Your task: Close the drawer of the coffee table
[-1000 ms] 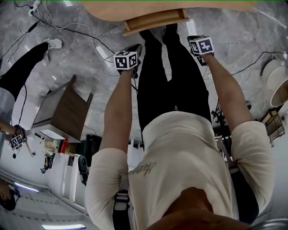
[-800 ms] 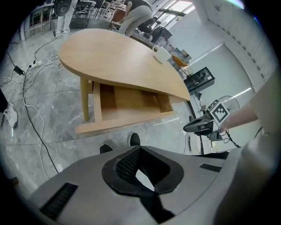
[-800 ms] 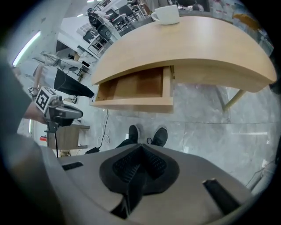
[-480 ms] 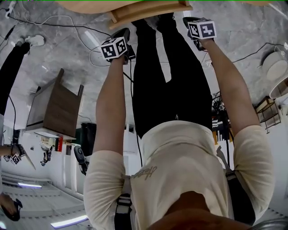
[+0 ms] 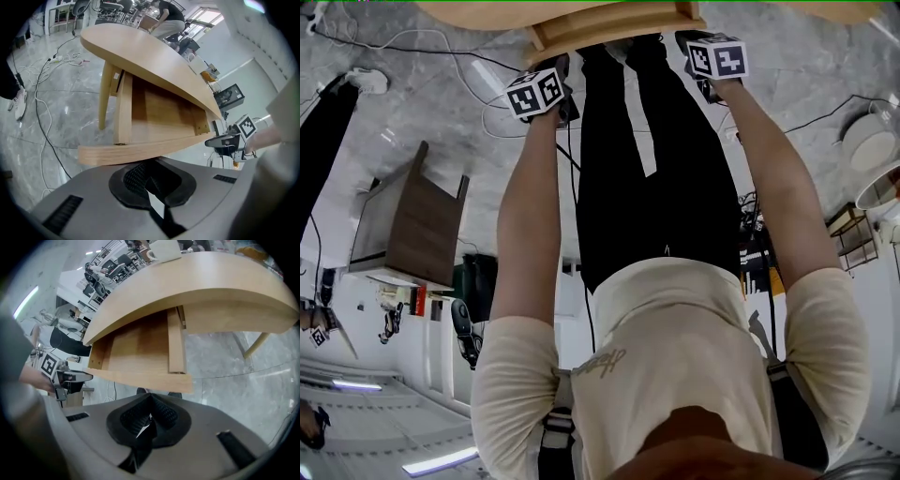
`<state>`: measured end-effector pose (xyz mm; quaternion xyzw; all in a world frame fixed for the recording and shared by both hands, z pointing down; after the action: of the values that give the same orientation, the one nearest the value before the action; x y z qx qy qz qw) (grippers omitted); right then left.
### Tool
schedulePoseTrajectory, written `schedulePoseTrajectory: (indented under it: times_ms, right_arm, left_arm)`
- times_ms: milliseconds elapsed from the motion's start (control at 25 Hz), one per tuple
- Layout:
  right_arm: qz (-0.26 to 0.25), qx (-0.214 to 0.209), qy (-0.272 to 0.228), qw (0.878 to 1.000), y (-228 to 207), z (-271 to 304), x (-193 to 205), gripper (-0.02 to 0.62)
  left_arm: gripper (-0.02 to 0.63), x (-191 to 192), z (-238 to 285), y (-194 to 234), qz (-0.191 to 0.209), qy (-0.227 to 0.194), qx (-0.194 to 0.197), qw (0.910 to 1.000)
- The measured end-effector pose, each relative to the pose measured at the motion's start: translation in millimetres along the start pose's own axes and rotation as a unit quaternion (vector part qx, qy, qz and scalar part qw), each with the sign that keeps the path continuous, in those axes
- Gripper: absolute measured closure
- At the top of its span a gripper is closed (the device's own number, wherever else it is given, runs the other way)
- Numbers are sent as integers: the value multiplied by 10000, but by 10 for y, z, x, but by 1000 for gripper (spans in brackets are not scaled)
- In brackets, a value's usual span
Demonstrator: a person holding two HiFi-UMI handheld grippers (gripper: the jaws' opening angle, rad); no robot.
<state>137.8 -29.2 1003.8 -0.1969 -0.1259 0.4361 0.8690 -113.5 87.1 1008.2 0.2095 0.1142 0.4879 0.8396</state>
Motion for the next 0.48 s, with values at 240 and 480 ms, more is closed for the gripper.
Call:
schedulePoseTrajectory:
  times_ms: [240, 480]
  right_arm:
    - [136, -107, -110, 9998, -16, 9, -142, 600]
    - [300, -202, -100, 9993, 5, -1, -145, 600]
  left_arm:
    - [601, -12, 19, -63, -9, -8, 54, 10000]
    - [601, -24, 45, -56, -181, -36, 16, 9998]
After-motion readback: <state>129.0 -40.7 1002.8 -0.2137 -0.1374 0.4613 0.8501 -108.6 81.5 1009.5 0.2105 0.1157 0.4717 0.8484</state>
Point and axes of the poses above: the fingertips, and each gripper's own axes: z forward along the fingers, y to its left, x out of its underside, the point moved 2 cm from there along -z, backward along the fingers, and after that the axes turned 7 degrees about -z, right-handed, at the moved point
